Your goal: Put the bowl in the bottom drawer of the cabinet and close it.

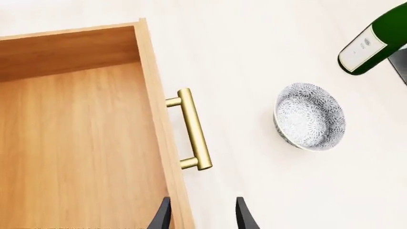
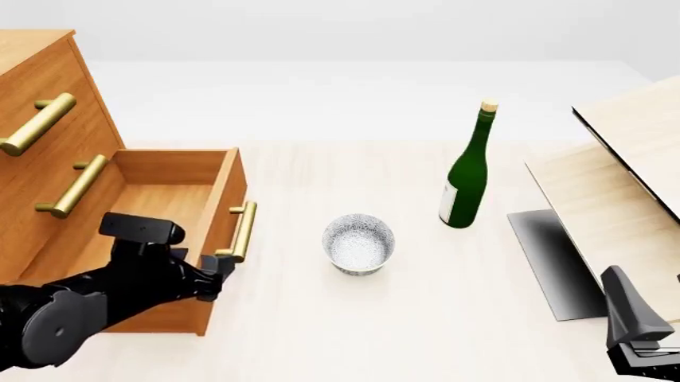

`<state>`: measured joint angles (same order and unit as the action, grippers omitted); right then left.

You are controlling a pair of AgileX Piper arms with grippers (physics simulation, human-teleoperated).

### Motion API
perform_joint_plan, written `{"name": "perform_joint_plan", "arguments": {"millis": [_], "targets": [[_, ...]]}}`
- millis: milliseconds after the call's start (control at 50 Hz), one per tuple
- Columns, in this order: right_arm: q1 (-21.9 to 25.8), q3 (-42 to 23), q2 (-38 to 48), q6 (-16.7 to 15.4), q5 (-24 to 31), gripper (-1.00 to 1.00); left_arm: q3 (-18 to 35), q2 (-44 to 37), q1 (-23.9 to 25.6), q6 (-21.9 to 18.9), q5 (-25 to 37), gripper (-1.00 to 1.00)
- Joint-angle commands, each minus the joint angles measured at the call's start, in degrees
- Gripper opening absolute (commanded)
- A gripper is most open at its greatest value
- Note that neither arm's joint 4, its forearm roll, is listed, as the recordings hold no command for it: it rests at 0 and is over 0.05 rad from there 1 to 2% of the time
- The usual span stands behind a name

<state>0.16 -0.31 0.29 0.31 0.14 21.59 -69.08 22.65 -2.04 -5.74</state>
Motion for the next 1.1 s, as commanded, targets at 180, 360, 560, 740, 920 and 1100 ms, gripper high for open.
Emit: {"name": "perform_joint_plan", "arguments": {"millis": [180, 360, 560, 740, 920, 1100], "targets": [[0.0, 0.0, 0.0, 0.0, 0.0, 1.00, 1.0, 10.3, 1.6, 4.1, 5.0, 1.00], [0.0, 0.0, 0.0, 0.0, 0.0, 1.00, 0.9, 13.8, 1.6, 4.1, 7.3, 1.00], [0.0, 0.0, 0.0, 0.0, 0.0, 1.00, 1.2, 16.7, 1.7, 4.3, 9.2, 1.00], [0.0, 0.0, 0.0, 0.0, 0.0, 1.00, 2.2, 18.4, 3.6, 5.2, 10.1, 1.00], [0.0, 0.0, 0.0, 0.0, 0.0, 1.00, 3.8, 19.1, 5.0, 6.0, 10.6, 1.00], [0.0, 0.0, 0.0, 0.0, 0.0, 1.00, 5.4, 18.7, 6.7, 7.1, 10.6, 1.00]]}}
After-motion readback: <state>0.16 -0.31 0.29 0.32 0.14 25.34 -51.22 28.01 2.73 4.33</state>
